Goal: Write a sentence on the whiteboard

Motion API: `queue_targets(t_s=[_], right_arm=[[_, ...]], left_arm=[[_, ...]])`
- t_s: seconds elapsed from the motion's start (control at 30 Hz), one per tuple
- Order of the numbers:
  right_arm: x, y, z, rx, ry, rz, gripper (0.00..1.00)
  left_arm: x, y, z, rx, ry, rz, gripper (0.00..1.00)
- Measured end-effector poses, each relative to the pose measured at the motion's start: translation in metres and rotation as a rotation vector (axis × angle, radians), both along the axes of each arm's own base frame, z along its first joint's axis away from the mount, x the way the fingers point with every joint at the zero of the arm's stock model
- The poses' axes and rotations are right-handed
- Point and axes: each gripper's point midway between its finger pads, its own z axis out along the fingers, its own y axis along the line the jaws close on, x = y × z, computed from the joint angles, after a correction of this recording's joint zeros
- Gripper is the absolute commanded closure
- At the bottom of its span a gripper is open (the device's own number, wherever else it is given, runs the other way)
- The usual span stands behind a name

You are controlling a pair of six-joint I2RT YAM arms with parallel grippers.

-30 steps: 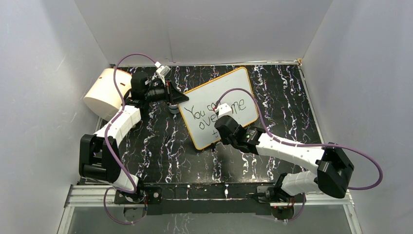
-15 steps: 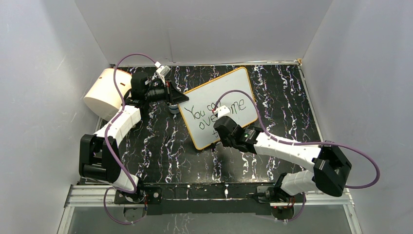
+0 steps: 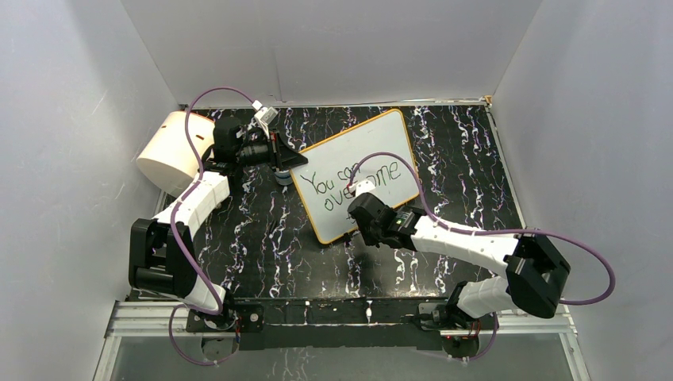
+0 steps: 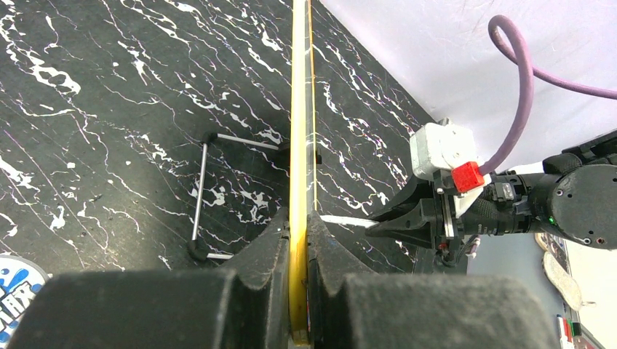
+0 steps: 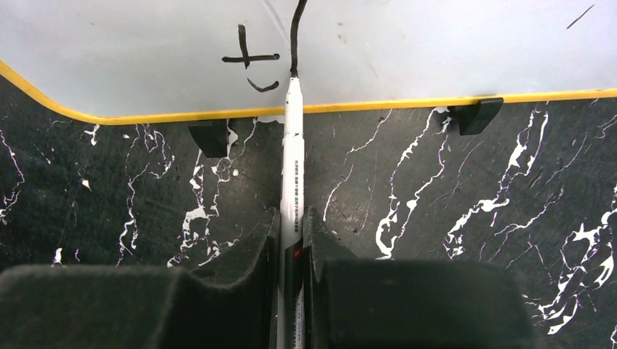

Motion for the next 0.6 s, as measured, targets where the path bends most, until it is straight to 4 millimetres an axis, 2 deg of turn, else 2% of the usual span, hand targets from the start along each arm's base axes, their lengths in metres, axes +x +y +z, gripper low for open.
queue_targets(t_s=[0.2,0.6], right_arm=[[-0.0065,-0.0038,-0.0075,-0.011,0.031,0.002,1.0],[-0.0071,-0.0045,-0.008,-0.012,0.035,-0.002,1.0]], left_arm=[[-0.0001,0.0,0.0,0.0,0.0,-0.001,1.0],[-0.0001,0.0,0.0,0.0,0.0,-0.001,1.0]])
